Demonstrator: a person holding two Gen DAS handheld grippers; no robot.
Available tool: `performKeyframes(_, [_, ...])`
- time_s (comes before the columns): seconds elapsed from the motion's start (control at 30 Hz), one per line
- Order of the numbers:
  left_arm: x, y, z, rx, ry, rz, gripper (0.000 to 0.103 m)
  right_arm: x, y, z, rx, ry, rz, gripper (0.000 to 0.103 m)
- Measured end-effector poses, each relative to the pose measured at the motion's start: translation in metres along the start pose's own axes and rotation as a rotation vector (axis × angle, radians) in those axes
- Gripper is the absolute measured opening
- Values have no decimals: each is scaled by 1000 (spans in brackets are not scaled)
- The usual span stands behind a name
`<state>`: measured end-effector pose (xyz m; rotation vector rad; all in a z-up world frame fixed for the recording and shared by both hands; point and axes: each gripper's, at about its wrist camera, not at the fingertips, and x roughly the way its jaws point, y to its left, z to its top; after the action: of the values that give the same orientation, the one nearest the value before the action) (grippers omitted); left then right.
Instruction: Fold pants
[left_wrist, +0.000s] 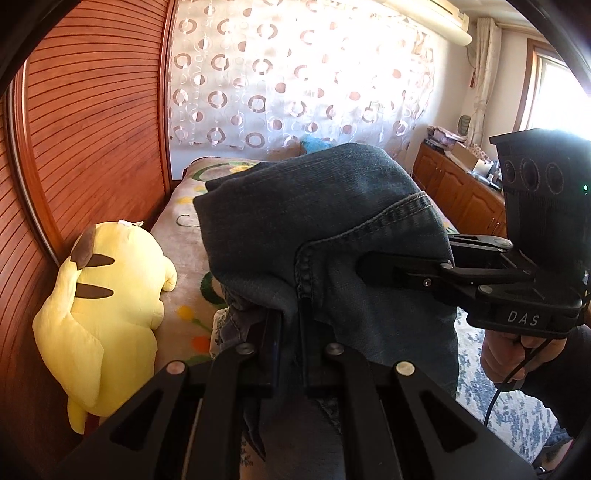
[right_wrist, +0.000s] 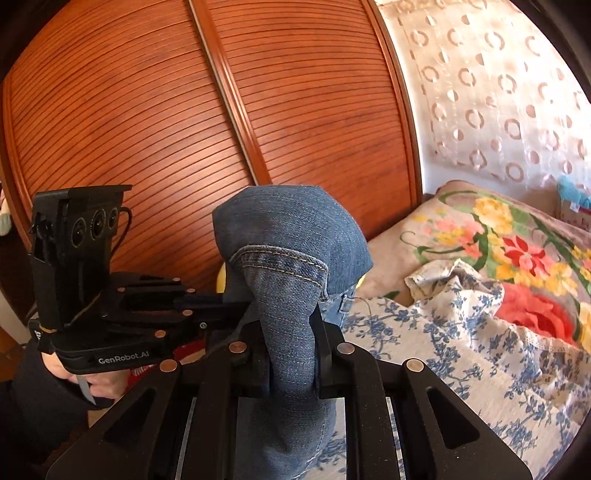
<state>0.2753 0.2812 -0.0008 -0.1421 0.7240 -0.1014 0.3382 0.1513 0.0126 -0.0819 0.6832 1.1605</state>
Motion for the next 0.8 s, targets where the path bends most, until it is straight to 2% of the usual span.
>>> performKeyframes(0.23, [26, -5, 14, 25, 25, 11, 3, 11, -27, -7, 15, 15, -58, 14])
performKeyframes(0.43, [47, -5, 18, 1, 48, 11, 3, 21, -63, -21, 81, 49, -151, 14])
performKeyframes(0.53, [45, -7, 13, 2, 57, 17, 10, 28, -81, -30, 131, 98, -198, 20])
performKeyframes(0.6, [42, -10, 9, 8, 61, 17, 19, 29, -89, -34, 152, 124, -217, 29])
performKeyframes(0.63, [39, -14, 6, 15, 64, 19, 22, 28, -91, -35, 160, 132, -225, 31])
performKeyframes(0.7, [34, -20, 0, 34, 65, 20, 37, 22, -94, -36, 164, 134, -247, 40])
performKeyframes(0.8, [23, -34, -16, 58, 61, 30, 38, 9, -97, -35, 157, 137, -303, 48])
